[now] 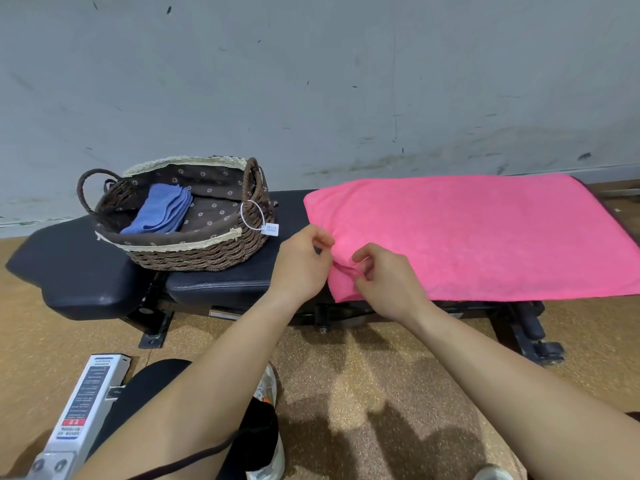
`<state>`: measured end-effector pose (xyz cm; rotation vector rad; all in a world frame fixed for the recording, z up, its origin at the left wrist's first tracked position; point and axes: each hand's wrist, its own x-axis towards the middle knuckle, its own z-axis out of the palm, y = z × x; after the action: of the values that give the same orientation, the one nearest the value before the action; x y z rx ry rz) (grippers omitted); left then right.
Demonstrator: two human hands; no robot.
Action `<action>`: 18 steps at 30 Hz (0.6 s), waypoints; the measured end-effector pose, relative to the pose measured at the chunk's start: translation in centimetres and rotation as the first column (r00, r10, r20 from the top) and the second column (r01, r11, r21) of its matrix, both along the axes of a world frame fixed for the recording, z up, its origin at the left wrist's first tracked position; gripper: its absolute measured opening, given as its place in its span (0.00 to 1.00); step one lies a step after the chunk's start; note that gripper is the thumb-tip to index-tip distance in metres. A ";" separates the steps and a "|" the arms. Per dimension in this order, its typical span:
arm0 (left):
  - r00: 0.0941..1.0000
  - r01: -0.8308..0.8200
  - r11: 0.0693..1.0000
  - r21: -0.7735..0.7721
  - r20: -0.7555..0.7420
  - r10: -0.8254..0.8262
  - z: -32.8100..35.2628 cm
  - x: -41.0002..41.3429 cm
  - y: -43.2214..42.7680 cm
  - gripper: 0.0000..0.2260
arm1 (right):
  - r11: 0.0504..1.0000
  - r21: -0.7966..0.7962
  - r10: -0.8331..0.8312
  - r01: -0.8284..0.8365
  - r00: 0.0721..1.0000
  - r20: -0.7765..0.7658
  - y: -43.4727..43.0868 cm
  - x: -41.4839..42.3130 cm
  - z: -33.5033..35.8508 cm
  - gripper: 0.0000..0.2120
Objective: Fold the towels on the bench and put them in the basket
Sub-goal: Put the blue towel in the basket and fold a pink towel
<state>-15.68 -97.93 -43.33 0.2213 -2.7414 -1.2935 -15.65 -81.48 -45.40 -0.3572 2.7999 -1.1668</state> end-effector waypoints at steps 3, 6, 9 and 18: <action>0.998 0.040 0.994 -0.101 -0.040 -0.044 0.3 -1.6 0.6 0.13 | 0.999 -0.010 -0.052 0.052 0.999 0.009 1.1 -0.8 0.0 0.07; 1.000 0.011 0.973 -0.231 -0.004 -0.012 0.1 -5.5 0.3 0.18 | 0.997 -0.004 -0.081 0.081 0.997 -0.001 2.1 -1.5 0.3 0.03; 0.993 -0.026 0.940 -0.341 0.097 0.063 -0.3 -9.9 -0.4 0.22 | 0.995 0.025 -0.096 0.096 0.995 -0.011 3.2 -2.1 0.5 0.03; 0.969 0.047 0.860 -0.509 0.232 0.085 -1.4 -16.2 -1.4 0.10 | 0.987 0.123 -0.111 0.107 0.994 0.025 6.8 -4.0 0.5 0.03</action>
<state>-31.87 -99.36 -44.71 0.3788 -3.1564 -0.5111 -19.67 -74.63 -44.91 -0.1766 2.8776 -1.0046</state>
